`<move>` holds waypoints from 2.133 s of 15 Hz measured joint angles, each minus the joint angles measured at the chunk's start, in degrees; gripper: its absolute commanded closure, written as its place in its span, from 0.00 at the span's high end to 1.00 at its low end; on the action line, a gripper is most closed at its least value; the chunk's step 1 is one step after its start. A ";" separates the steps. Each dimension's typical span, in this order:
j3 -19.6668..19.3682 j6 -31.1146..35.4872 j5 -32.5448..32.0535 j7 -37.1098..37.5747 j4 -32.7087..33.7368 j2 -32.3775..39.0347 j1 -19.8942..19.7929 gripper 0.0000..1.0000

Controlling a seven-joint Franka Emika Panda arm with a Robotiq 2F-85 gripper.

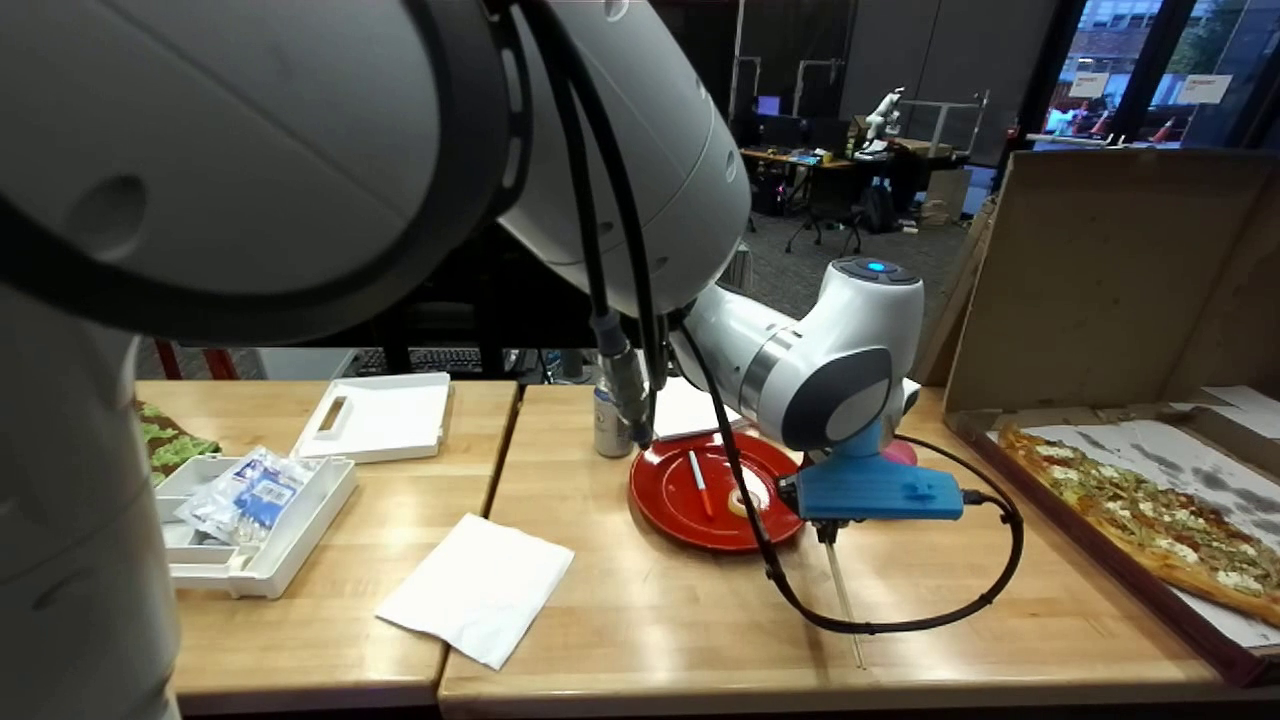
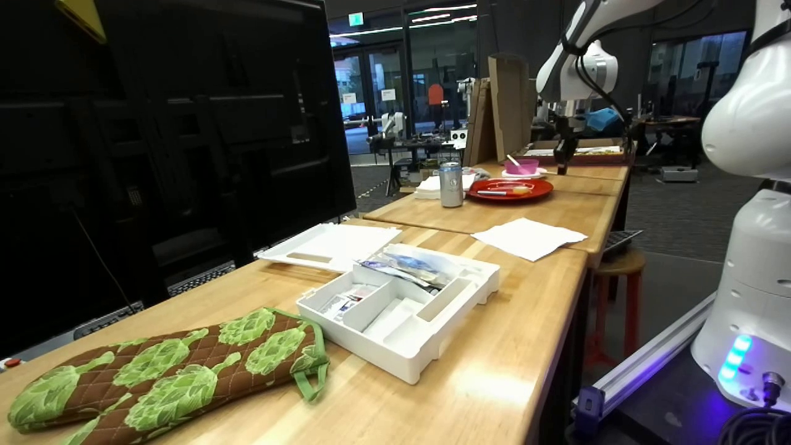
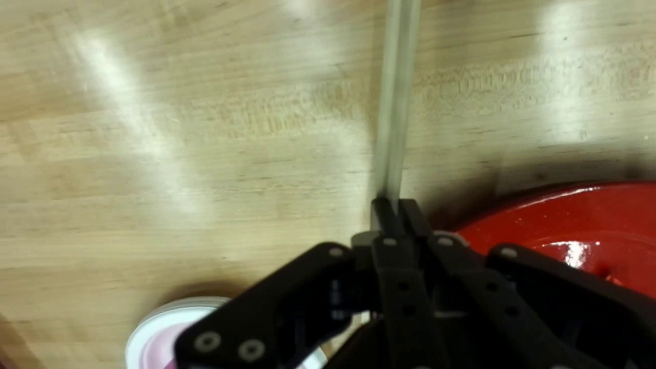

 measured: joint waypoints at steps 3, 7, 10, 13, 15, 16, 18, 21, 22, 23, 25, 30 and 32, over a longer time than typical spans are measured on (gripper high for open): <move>0.00 -1.42 0.24 -0.04 2.54 0.97 -0.20 0.14; 0.22 -4.27 0.24 -0.04 6.94 2.68 -0.19 0.47; 0.48 -5.57 0.24 -0.04 9.71 3.85 -0.14 0.67; 1.08 -5.51 0.24 -0.55 10.79 4.11 -0.04 0.87; 2.15 -4.90 0.24 -2.54 10.65 3.88 0.11 0.99; 3.05 -4.29 0.25 -4.60 10.27 3.62 0.28 1.00; 5.15 -3.14 0.43 -8.58 8.84 2.90 0.98 1.00; 7.95 -1.24 0.65 -14.24 5.25 1.02 3.27 1.00; 8.65 -0.68 0.74 -16.23 3.98 0.30 4.02 1.00; 9.27 -0.09 0.96 -18.48 2.70 -0.45 4.77 1.00; 10.13 0.45 2.03 -23.21 0.52 -1.88 5.96 1.00; 10.19 -6.20 8.29 -33.98 -2.83 -4.82 6.87 1.00; 9.88 -9.46 11.38 -38.40 -3.73 -5.73 6.87 1.00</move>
